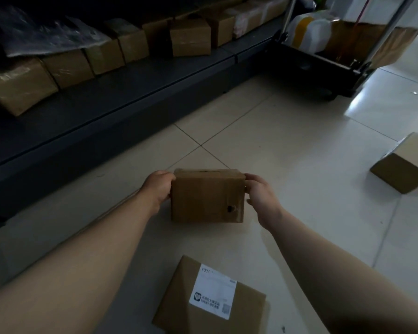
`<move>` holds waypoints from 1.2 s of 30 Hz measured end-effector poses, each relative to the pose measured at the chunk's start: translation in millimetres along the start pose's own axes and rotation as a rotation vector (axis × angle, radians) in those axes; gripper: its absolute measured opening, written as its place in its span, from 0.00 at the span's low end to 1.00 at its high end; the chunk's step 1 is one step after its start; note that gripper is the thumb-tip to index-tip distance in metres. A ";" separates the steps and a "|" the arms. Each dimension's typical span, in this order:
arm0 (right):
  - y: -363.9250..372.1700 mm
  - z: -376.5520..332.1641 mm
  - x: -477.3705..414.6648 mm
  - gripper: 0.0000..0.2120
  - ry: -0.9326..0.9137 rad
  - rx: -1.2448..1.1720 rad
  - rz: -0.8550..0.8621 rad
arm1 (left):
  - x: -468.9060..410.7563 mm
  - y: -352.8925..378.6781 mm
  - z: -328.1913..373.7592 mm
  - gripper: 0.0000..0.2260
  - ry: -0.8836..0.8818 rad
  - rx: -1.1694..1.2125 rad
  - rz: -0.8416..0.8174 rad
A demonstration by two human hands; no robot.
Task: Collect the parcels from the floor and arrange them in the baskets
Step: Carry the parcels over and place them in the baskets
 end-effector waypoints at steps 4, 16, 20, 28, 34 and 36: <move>-0.3 2.3 -0.5 0.17 -0.022 -0.034 0.034 | -1.5 -1.9 -1.4 0.11 -0.001 -0.007 -0.005; -14.3 13.2 18.7 0.17 0.106 0.062 0.029 | 17.1 -0.4 -17.9 0.10 -0.045 -0.200 -0.113; -10.5 18.8 41.5 0.18 0.202 0.302 -0.072 | 35.4 -2.7 -33.2 0.15 -0.143 -0.454 -0.201; -26.9 61.1 70.5 0.33 0.692 0.651 -0.095 | 68.2 6.2 -63.8 0.30 -0.475 -0.717 -0.452; -23.9 69.8 91.8 0.25 0.847 0.529 -0.122 | 86.3 23.9 -60.8 0.25 -0.451 -0.603 -0.621; -25.2 59.5 86.6 0.23 0.758 0.523 -0.061 | 82.3 19.8 -49.5 0.20 -0.386 -0.573 -0.559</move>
Point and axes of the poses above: each hand's wrist, its own x-axis away from the middle knuckle, its own y-axis out of the palm, z = x × y, the point moved 4 cm from there along -x, towards the middle knuckle, and after that the axes turned 15 degrees about -x, right-handed, at the moved point
